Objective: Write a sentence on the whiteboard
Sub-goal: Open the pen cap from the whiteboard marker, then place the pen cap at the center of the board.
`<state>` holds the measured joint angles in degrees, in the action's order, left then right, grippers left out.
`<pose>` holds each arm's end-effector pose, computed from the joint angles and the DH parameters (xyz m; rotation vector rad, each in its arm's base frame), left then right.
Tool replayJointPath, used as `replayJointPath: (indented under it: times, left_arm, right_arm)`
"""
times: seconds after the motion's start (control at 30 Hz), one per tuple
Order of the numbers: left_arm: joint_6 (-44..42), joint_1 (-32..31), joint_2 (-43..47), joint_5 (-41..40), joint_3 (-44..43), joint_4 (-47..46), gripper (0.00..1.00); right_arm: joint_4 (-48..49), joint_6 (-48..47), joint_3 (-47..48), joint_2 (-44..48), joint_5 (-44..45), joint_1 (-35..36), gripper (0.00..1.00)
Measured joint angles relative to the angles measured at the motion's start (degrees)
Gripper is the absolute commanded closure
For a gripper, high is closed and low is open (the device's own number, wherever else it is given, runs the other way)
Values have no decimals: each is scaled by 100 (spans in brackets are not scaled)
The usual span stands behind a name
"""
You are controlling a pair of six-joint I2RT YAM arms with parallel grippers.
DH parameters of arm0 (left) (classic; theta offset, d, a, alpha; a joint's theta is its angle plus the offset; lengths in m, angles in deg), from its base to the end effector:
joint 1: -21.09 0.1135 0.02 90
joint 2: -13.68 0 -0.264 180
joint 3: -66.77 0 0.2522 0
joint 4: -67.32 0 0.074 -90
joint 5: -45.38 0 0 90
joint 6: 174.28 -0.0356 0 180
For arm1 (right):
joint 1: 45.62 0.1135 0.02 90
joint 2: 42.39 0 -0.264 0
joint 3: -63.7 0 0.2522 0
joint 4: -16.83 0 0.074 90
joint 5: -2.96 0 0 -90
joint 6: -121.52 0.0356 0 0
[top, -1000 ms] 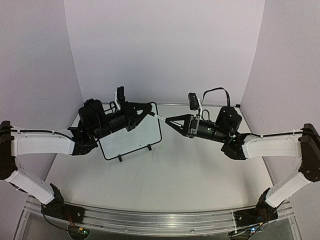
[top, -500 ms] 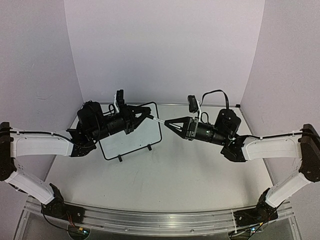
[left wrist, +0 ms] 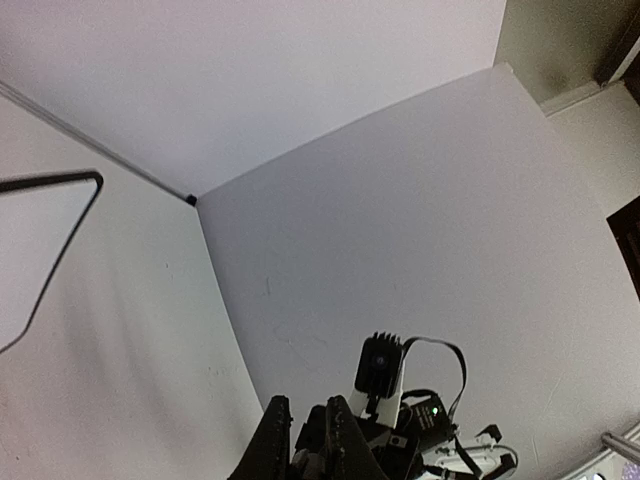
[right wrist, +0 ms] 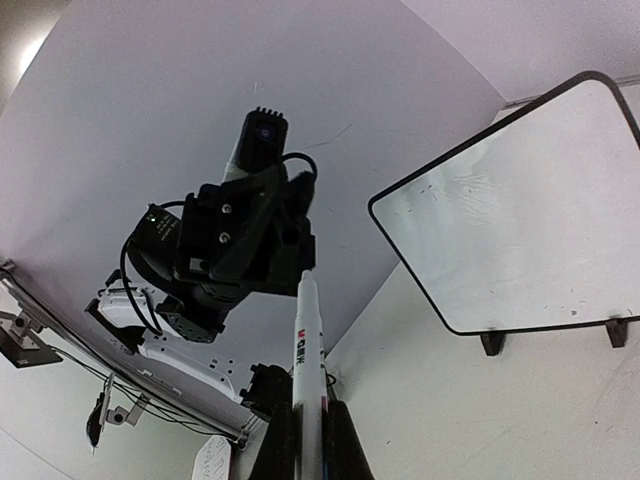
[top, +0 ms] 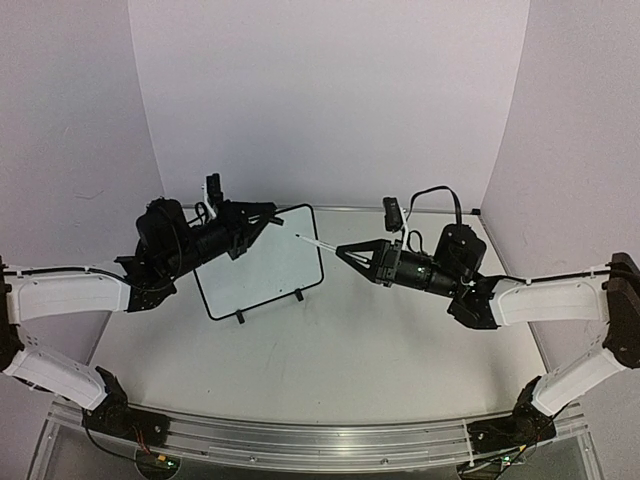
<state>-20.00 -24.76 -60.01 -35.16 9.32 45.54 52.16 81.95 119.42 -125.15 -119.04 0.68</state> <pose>0.2024 -0.2169 0.3069 -0.1202 1.7156 -1.6280 0.2036 0.2404 0.2758 -0.4814 1.6485 1.7193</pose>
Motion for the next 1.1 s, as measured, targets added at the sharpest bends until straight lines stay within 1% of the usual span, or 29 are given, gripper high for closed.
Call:
replayJointPath:
  times: [0.1,0.23,0.33,0.5,0.6,0.7,0.8,0.93,1.1]
  left_arm:
    - [-59,295,284,-348,12,-14,100]
    - [-228,354,565,-524,5,52,100]
    - [-434,354,715,-568,-12,323,100]
    - [-1143,321,854,-526,-19,1310,100]
    - [-1697,67,812,-586,-20,2110,100]
    - [-2180,-444,642,-666,10,2661,100]
    - [-2503,-856,369,-669,162,2819,100]
    - [-2774,-1066,-181,-689,472,2857,100]
    - [-3027,-1353,-1026,-943,536,2781,98]
  right_arm:
    - [-209,-56,-54,94,140,-68,100]
    - [-590,-194,-86,248,277,-79,100]
    - [-926,-351,-99,456,377,-79,100]
    - [-1825,-747,-126,1070,807,-84,100]
    - [-2285,-942,-128,1394,1072,-171,100]
    - [-2565,-1041,-167,1592,1251,-369,100]
    - [-2762,-1081,-225,1656,1360,-533,100]
    - [-2929,-1099,-248,1636,1410,-579,100]
    - [-2964,-1094,-253,1548,1386,-577,100]
